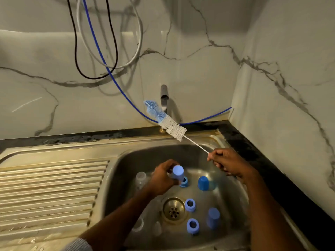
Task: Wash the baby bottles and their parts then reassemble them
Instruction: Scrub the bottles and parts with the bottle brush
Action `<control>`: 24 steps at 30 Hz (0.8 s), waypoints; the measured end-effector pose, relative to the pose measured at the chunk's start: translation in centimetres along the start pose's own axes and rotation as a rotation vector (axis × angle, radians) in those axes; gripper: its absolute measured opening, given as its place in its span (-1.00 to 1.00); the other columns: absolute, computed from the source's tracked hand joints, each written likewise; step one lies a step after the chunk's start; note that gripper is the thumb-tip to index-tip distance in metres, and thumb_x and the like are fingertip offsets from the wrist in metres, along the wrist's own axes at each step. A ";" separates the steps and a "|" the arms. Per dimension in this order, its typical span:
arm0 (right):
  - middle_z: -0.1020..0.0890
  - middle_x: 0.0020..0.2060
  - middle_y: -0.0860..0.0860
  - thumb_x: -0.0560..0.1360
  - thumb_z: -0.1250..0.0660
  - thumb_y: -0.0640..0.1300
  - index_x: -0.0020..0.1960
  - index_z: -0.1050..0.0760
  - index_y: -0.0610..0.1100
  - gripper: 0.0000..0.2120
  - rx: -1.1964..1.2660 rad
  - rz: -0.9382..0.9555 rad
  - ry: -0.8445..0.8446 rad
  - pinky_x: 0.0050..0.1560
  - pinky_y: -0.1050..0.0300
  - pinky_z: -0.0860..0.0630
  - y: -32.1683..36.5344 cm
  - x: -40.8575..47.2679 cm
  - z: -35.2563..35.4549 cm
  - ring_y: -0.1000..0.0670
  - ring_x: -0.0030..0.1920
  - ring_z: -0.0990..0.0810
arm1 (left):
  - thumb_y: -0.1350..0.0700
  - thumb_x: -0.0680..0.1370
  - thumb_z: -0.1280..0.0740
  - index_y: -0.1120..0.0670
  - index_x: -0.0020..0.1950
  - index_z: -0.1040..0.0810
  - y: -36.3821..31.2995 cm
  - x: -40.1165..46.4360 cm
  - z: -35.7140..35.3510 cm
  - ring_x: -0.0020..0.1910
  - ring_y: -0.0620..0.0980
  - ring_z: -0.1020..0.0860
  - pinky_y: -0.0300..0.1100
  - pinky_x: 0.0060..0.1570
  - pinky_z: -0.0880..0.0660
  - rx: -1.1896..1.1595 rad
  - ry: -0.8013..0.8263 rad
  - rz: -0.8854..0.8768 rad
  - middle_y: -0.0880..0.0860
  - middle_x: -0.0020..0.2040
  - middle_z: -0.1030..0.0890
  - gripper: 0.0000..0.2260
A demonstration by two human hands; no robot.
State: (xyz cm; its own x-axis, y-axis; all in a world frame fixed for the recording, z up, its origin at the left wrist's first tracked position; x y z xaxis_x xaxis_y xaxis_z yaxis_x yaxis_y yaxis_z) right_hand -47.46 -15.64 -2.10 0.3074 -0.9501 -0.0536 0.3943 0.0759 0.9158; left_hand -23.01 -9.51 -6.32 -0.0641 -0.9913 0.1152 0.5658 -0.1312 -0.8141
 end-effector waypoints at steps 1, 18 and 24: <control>-0.46 -0.46 0.03 0.61 -0.33 0.02 -0.12 -0.67 -0.06 -0.77 0.020 -0.022 -0.006 -0.53 0.29 -0.19 -0.4 0.1 0.2 0.15 -0.55 -0.30 | 0.23 0.38 -0.59 0.10 0.17 -0.59 -0.4 0.3 -1.4 0.04 -0.11 -0.58 -0.22 0.09 -0.55 0.012 0.053 -0.002 -0.03 0.09 -0.63 -0.60; -0.48 -0.49 0.07 0.60 -0.33 0.03 -0.10 -0.67 -0.08 -0.77 -0.053 -0.079 -0.009 -0.57 0.30 -0.21 -1.5 1.4 -0.6 0.15 -0.57 -0.31 | 0.19 0.41 -0.43 -0.04 0.09 -0.54 -0.3 3.0 -15.4 0.09 0.07 -0.58 0.01 0.04 -0.54 0.396 0.449 -0.140 0.01 0.09 -0.61 -0.71; -0.45 -0.49 0.05 0.61 -0.33 0.00 -0.08 -0.67 -0.12 -0.75 -0.095 -0.094 0.036 -0.53 0.28 -0.18 -1.0 1.5 -1.5 0.13 -0.57 -0.27 | 0.30 0.42 -0.44 0.03 0.37 -0.49 -0.1 3.3 -14.4 0.09 -0.01 -0.54 -0.24 -0.01 -0.44 0.425 0.447 -0.138 0.05 0.23 -0.56 -0.47</control>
State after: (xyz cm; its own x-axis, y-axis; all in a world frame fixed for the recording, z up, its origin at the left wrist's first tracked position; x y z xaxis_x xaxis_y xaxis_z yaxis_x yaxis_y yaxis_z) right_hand -46.12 -16.65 -3.69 0.2957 -0.9429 -0.1531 0.5023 0.0171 0.8646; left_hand -35.15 -12.97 -14.07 -0.4450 -0.8874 -0.1204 0.7991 -0.3328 -0.5007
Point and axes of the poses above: each hand's wrist, its own x-axis towards the middle knuckle, its own z-axis out of the back of the hand, y = z × x, the point moved 5 cm from there along x, towards the middle knuckle
